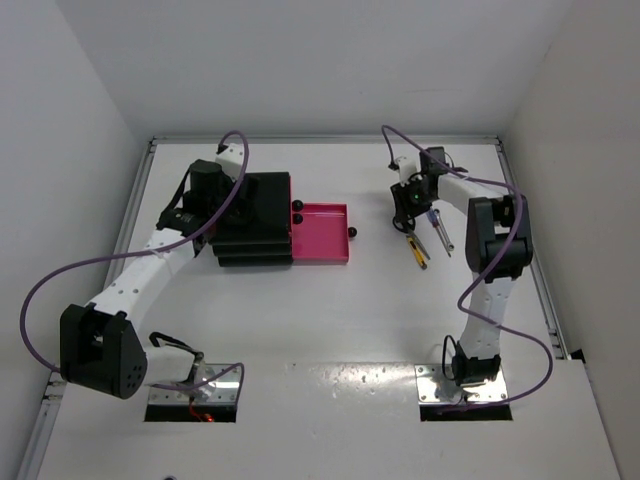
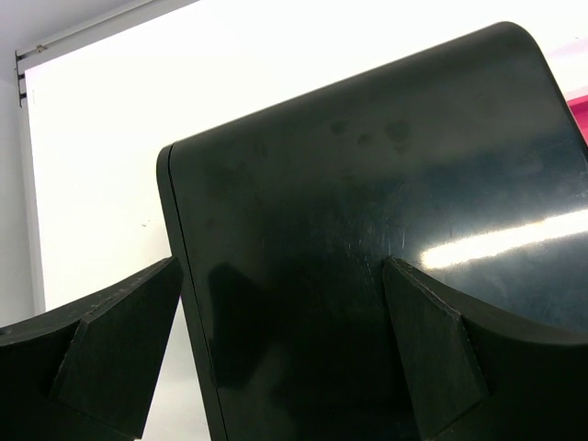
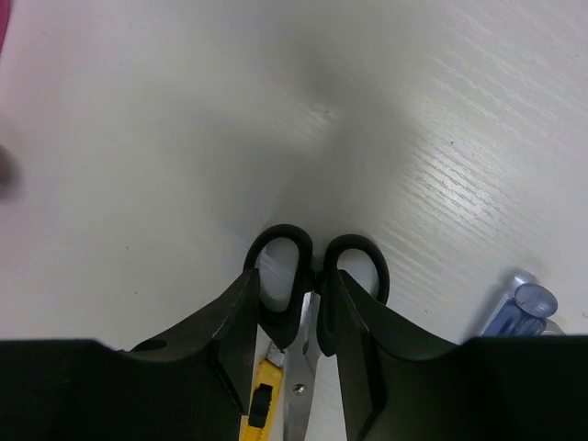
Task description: Sort the tools into containers
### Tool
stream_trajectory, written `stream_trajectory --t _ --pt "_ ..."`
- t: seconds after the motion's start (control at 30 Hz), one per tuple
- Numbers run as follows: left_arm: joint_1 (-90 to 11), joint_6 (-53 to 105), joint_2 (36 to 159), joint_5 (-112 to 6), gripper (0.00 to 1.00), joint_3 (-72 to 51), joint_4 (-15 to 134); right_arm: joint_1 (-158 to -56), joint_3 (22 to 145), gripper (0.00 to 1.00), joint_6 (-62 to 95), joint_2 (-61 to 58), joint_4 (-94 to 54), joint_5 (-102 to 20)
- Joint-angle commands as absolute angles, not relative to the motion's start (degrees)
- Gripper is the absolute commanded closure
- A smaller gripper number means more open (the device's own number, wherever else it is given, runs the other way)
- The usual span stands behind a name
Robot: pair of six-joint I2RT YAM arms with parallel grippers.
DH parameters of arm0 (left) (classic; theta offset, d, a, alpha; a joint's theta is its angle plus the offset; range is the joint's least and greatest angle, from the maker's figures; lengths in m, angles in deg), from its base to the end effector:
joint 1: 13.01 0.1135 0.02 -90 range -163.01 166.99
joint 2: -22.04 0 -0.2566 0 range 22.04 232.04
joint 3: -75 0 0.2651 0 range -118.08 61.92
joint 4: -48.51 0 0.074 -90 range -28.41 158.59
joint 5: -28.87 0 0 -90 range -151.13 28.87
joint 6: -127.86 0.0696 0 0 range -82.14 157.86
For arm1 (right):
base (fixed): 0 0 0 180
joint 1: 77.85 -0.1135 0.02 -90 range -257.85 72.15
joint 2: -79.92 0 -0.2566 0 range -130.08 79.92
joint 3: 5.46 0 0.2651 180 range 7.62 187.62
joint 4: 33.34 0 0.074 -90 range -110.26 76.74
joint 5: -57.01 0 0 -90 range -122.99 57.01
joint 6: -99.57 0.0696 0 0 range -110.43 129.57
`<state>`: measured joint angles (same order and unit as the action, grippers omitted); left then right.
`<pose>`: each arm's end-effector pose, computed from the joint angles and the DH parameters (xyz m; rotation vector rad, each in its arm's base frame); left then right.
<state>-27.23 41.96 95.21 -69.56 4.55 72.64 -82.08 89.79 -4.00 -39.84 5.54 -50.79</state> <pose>0.3301 -0.0731 0.2820 0.2326 2.0208 0.0390 0.4486 0.0545 0.1009 -0.5037 2.5861 0.3602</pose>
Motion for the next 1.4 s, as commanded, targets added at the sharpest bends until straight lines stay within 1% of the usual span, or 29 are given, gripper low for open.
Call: stream_trajectory --t 0.0,0.17,0.37,0.47,0.67,0.7,0.73,0.77,0.87,0.97,1.1,1.13,1.2,1.23,1.3,1.37 --pt "-27.8 43.0 96.3 -70.3 0.03 4.0 76.0 -82.6 89.6 0.63 -4.8 -40.1 3.9 -48.4" --pt "-27.8 43.0 96.3 -70.8 0.03 4.5 76.0 -83.1 89.6 0.63 -3.2 -40.7 2.5 -44.1" --pt "-27.8 43.0 96.3 -70.8 0.03 4.5 75.5 -83.1 89.9 0.63 -3.2 -40.1 2.6 -44.1" --pt "-27.8 43.0 96.8 -70.8 0.03 4.5 75.5 -83.1 91.2 0.63 -3.9 -42.5 4.1 -43.5" --pt "-27.8 43.0 96.8 -70.8 0.03 4.5 75.5 -84.8 91.2 0.63 -5.8 -43.0 6.1 -43.0" --pt "-27.8 43.0 96.8 -70.8 0.03 4.5 75.5 -85.4 91.2 0.66 -5.8 -43.0 6.1 -42.4" --pt "-27.8 43.0 96.8 -70.8 0.03 4.5 75.5 -85.4 90.7 0.77 -5.8 -43.0 6.1 -42.4" --pt "-27.8 43.0 96.8 -70.8 0.03 4.5 75.5 -85.4 90.7 0.83 -5.8 -43.0 6.1 -42.4" --pt "-27.8 43.0 96.8 -70.8 0.03 4.5 75.5 -85.4 91.5 0.96 -4.9 -42.5 6.1 -44.2" --pt "-27.8 43.0 96.8 -70.8 0.03 4.5 75.5 -85.4 93.7 1.0 -1.6 -41.3 6.7 -47.9" --pt "-27.8 43.0 96.8 -70.8 0.03 4.5 75.5 -85.4 96.6 1.0 4.6 -37.7 5.8 -54.6" --pt "-27.8 43.0 96.8 -70.8 0.03 4.5 75.5 -85.4 96.6 1.0 6.2 -36.7 3.9 -58.3" --pt "-27.8 42.4 96.8 -70.8 0.03 4.5 75.5 -85.4 95.8 1.0 11.7 -33.6 1.2 -61.7" --pt "-27.8 42.4 96.8 -70.8 0.03 4.5 75.5 -86.2 95.2 1.0 13.8 -32.6 -2.4 -63.7" --pt "-27.8 42.4 96.8 -70.8 0.03 4.5 75.5 -86.8 92.4 1.0 19.5 -29.5 -8.5 -65.7" --pt "-27.8 42.4 96.8 -70.8 0.03 4.5 75.5 -88.3 90.1 1.0 22.5 -27.8 -11.7 -66.4"
